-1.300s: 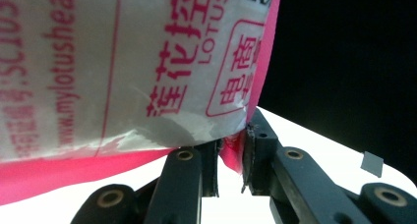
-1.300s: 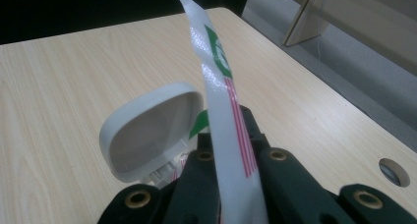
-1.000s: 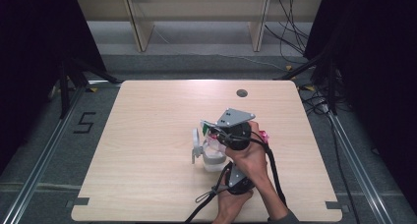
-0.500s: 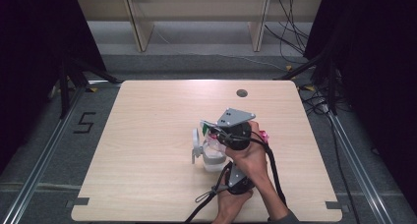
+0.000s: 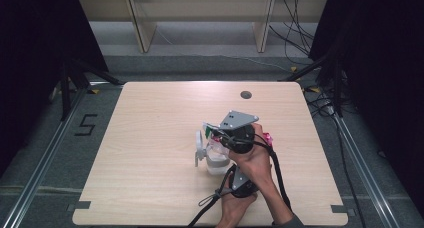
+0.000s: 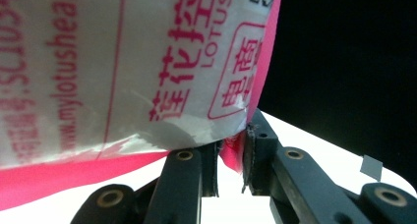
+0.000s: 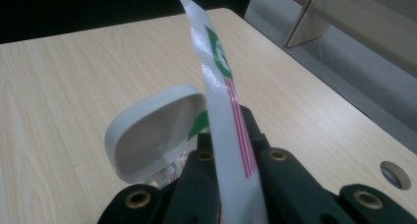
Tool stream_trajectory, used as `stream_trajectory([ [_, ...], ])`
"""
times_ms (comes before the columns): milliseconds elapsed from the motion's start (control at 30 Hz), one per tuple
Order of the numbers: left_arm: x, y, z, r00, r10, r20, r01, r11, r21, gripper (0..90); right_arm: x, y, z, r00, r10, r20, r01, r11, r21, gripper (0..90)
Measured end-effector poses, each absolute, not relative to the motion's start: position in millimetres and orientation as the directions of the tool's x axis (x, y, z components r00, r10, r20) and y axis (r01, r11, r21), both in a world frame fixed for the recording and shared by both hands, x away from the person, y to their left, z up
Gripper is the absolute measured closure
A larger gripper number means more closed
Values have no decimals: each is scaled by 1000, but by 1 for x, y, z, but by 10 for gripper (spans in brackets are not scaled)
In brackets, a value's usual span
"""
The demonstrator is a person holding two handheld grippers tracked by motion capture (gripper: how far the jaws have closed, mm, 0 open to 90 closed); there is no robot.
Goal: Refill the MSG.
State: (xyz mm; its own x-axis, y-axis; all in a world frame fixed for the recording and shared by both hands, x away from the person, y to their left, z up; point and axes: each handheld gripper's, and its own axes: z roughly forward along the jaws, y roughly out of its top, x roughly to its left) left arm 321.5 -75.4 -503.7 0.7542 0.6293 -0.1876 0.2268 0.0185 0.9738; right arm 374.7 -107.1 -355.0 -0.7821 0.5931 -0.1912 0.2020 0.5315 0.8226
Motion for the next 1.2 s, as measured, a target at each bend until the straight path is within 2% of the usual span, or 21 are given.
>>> stream_trajectory([
  [33,322,-71,-503,769,624,-138,214,-48,976,784,375,-108,-355,-780,596,-190,202,527,825,900],
  [100,322,-72,-503,772,622,-134,209,-50,977,784,374,-108,-355,-783,598,-171,221,525,822,900],
  [167,322,-72,-503,771,623,-132,207,-50,977,784,375,-108,-354,-782,595,-187,199,523,829,900],
  [367,322,-72,-503,771,622,-137,212,-48,976,784,376,-109,-355,-782,592,-192,196,527,827,900],
  [400,324,-73,-503,793,595,-131,205,-58,977,784,375,-109,-355,-782,593,-191,197,526,827,900],
  [433,322,-72,-503,771,622,-135,210,-49,977,784,375,-109,-354,-784,592,-187,203,529,824,900],
  [667,323,-71,-503,770,623,-136,212,-49,976,783,375,-108,-355,-779,598,-189,204,526,826,900],
  [733,322,-75,-503,753,630,-190,229,20,973,784,374,-107,-356,-778,601,-186,208,524,826,900],
  [900,322,-75,-503,756,630,-179,225,7,974,783,375,-107,-355,-783,589,-199,192,533,824,900],
  [933,323,-75,-503,776,608,-169,216,-4,976,784,375,-107,-355,-784,588,-199,192,534,824,900],
  [967,323,-71,-503,771,624,-132,207,-49,977,783,374,-107,-355,-780,592,-201,190,531,826,900],
  [1033,322,-75,-503,749,638,-180,227,9,974,784,375,-108,-354,-778,591,-213,179,534,826,900],
  [1067,323,-75,-504,775,606,-179,226,0,974,784,375,-107,-355,-785,586,-201,189,535,823,900],
  [1100,324,-74,-503,782,602,-162,222,-26,975,784,375,-107,-356,-784,586,-206,185,537,823,900],
  [1167,322,-75,-503,753,633,-181,227,8,974,784,375,-107,-356,-783,589,-201,191,534,824,900],
  [1200,324,-75,-503,775,606,-178,226,-3,974,784,375,-107,-356,-783,589,-199,192,533,824,900],
])
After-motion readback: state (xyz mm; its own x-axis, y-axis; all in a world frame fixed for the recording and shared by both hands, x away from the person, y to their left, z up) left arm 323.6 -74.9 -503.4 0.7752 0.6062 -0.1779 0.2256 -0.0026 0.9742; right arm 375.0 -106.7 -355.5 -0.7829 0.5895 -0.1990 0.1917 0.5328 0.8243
